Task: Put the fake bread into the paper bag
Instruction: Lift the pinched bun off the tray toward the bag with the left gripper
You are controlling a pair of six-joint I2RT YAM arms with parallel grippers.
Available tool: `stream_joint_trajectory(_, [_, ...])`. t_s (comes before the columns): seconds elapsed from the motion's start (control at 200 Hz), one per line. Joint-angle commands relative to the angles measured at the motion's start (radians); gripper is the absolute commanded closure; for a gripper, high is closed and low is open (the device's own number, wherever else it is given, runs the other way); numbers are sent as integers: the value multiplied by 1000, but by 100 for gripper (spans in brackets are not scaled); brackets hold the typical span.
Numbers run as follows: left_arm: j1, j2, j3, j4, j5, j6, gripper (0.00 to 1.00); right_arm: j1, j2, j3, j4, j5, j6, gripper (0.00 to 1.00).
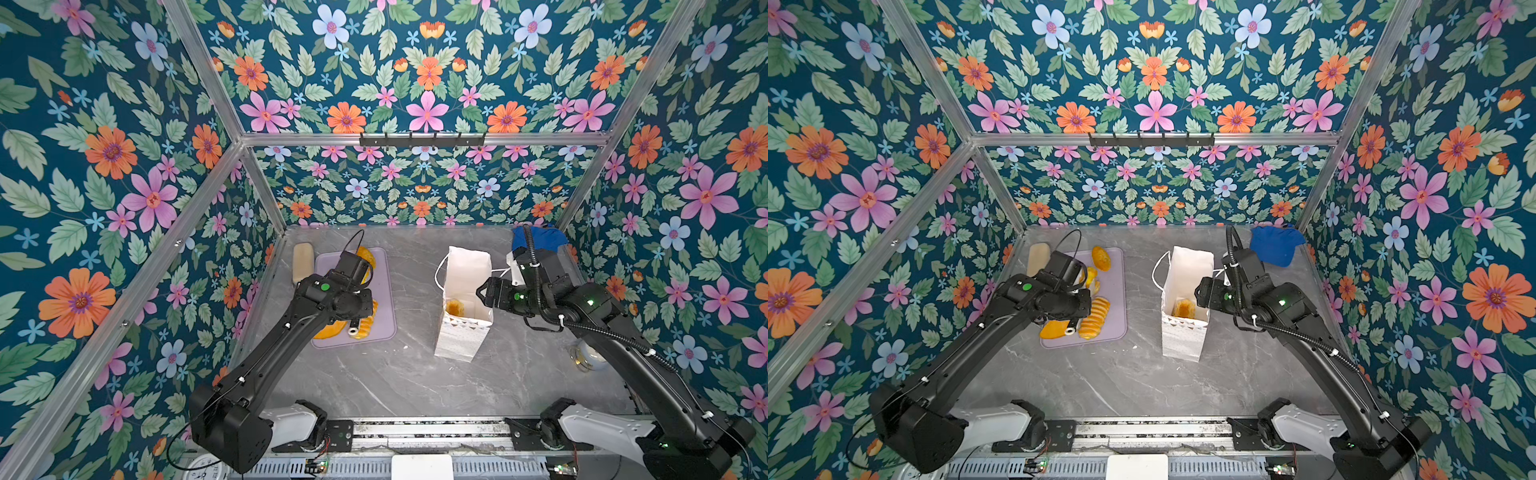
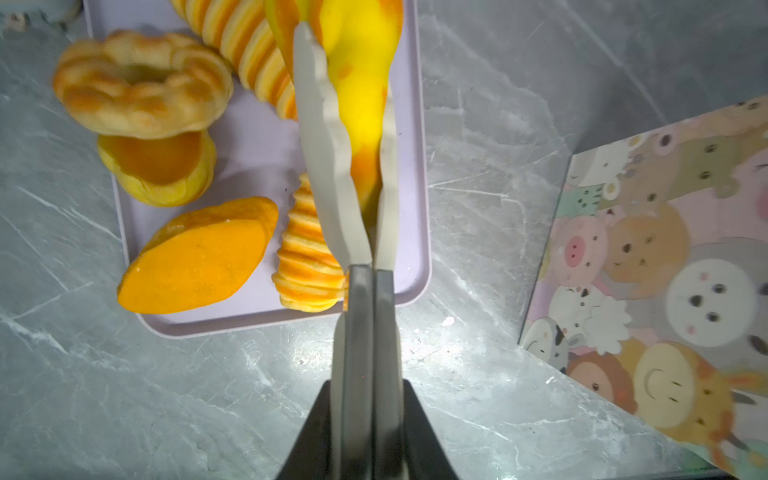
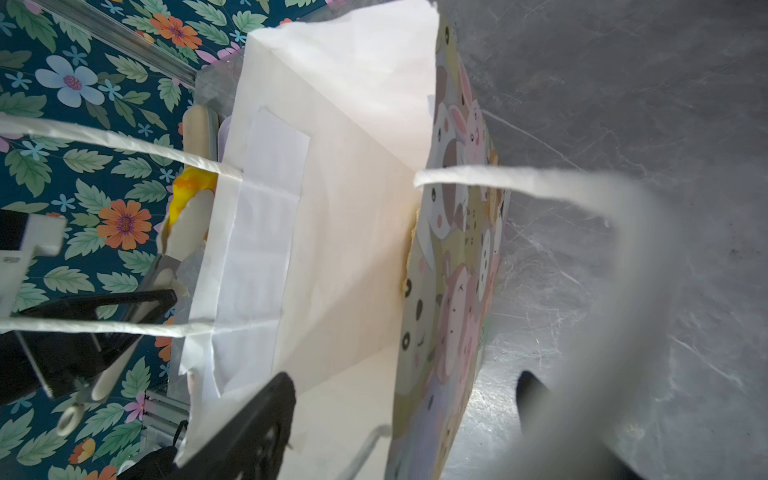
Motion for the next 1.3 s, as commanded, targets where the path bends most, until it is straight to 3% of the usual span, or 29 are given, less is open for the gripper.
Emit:
stream_joint_trajectory(0.0, [1, -26, 63, -12, 10, 81, 86, 1, -2, 1, 6, -10, -9, 17])
stream_joint_trajectory(0.185, [-1, -50, 155, -5, 20, 191, 88, 1, 4, 13, -13, -11, -22, 19])
stream_joint_trajectory(0.46, [-37, -48, 286, -3, 6, 250, 89, 1, 14, 38, -44, -2, -31, 21])
stream_joint_trajectory(0.75, [-323, -5, 467, -29, -136, 261, 90, 0, 8, 44, -66, 6, -26, 21])
stream_joint_trajectory(1.295, [-617, 103, 587, -67, -163, 206, 93, 0, -18, 52, -105, 26, -22, 26])
